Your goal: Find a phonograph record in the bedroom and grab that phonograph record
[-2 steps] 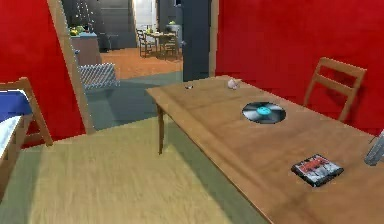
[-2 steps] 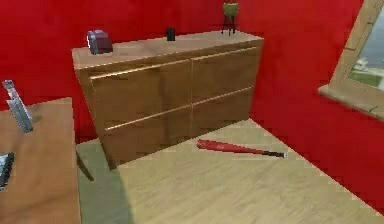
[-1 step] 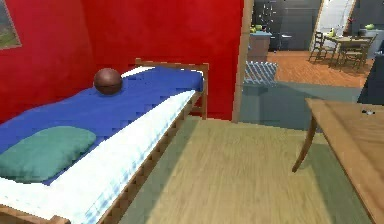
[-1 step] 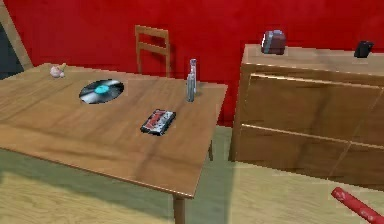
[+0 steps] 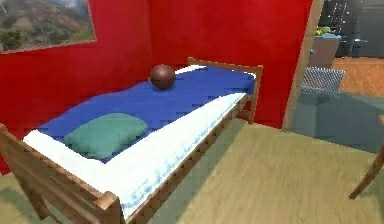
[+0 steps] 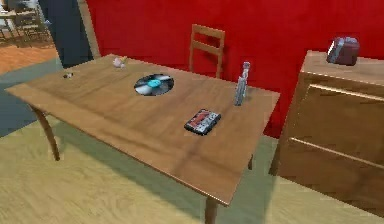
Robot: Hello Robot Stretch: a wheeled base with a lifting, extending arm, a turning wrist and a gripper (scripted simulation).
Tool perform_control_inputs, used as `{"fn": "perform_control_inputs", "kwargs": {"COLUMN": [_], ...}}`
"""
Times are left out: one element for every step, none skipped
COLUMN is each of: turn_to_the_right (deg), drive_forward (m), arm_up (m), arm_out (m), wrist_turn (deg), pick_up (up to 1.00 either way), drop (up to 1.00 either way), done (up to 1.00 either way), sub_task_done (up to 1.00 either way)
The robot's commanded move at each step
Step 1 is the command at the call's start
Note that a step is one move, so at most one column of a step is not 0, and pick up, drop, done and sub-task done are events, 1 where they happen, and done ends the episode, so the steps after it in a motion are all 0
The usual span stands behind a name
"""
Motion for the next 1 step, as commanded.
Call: {"fn": "perform_control_inputs", "kwargs": {"turn_to_the_right": [39.0], "drive_forward": [0.00], "arm_up": [0.00], "arm_out": [0.00], "wrist_turn": [0.0], "pick_up": [0.00], "drop": [0.00], "done": [0.00], "sub_task_done": [0.00]}}
